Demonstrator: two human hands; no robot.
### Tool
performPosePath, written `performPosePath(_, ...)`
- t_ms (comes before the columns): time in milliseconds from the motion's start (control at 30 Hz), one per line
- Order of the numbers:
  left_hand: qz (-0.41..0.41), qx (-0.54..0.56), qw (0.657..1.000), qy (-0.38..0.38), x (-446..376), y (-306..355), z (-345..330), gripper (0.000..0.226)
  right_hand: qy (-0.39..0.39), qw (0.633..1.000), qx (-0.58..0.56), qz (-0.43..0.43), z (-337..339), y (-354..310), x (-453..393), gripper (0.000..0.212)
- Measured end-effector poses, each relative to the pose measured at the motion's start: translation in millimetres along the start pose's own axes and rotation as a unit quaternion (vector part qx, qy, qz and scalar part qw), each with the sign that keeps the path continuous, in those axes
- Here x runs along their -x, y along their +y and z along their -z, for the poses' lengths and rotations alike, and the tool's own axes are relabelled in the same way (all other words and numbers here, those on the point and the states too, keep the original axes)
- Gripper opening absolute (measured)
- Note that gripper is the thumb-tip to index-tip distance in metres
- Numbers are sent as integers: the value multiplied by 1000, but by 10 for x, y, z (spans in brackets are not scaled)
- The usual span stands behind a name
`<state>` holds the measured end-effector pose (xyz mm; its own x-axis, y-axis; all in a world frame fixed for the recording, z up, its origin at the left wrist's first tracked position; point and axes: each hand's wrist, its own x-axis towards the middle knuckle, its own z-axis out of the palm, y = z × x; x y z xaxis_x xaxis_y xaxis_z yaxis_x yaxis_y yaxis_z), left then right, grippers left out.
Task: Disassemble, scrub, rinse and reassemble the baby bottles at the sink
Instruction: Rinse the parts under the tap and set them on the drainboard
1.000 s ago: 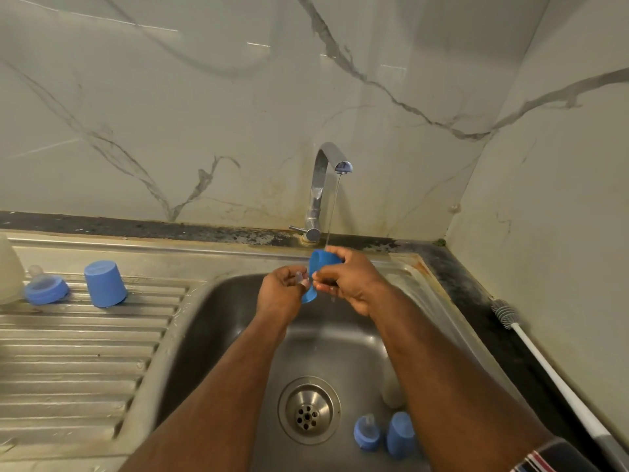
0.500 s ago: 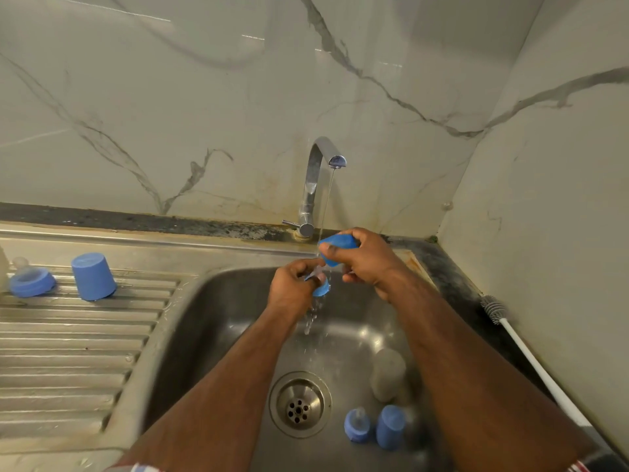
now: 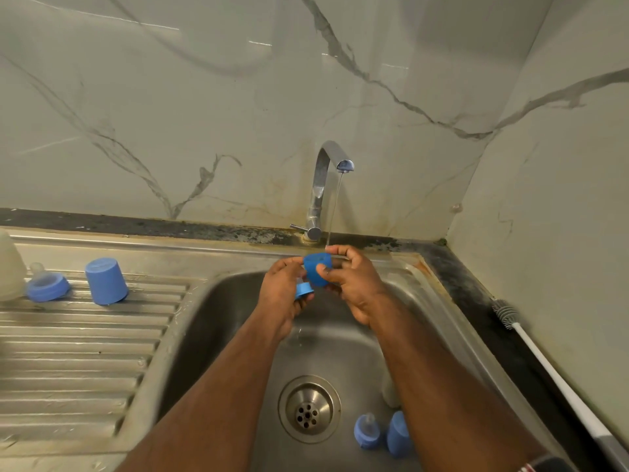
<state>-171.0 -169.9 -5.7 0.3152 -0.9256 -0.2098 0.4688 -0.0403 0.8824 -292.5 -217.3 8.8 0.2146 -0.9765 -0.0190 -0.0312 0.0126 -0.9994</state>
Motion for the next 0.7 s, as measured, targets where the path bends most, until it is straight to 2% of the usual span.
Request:
performPosePath(67, 4, 5, 1000, -12, 4, 5, 29, 16, 9, 1000, 1, 9, -29, 12, -23, 39)
performPosePath(200, 15, -27, 997, -64, -29, -11, 98, 33, -16, 1000, -12, 3, -16, -5, -41, 48)
performPosePath(300, 0, -59, 994, -89, -41, -58, 99, 45, -31, 992, -114, -38, -10, 1, -16, 43)
performPosePath(367, -32, -107, 991, -75, -53, -96, 95, 47, -41, 990, -126, -55, -5, -3, -7, 44)
performPosePath(433, -96, -160, 982, -43, -58, -114, 102, 48, -20, 995, -84, -53, -9, -4, -27, 44)
performPosePath(533, -161, -244, 956, -21, -81, -124, 101, 53, 56, 998, -4, -27, -13, -18, -94, 28)
performPosePath(600, -193, -336, 922, -23, -111, -150, 101, 58, 87, 992, 96, 1, -31, -29, -135, 24)
performPosePath(700, -208, -446, 870, -21, -138, -178, 119, 65, 104, 963, 238, 69, -54, -110, -199, 25)
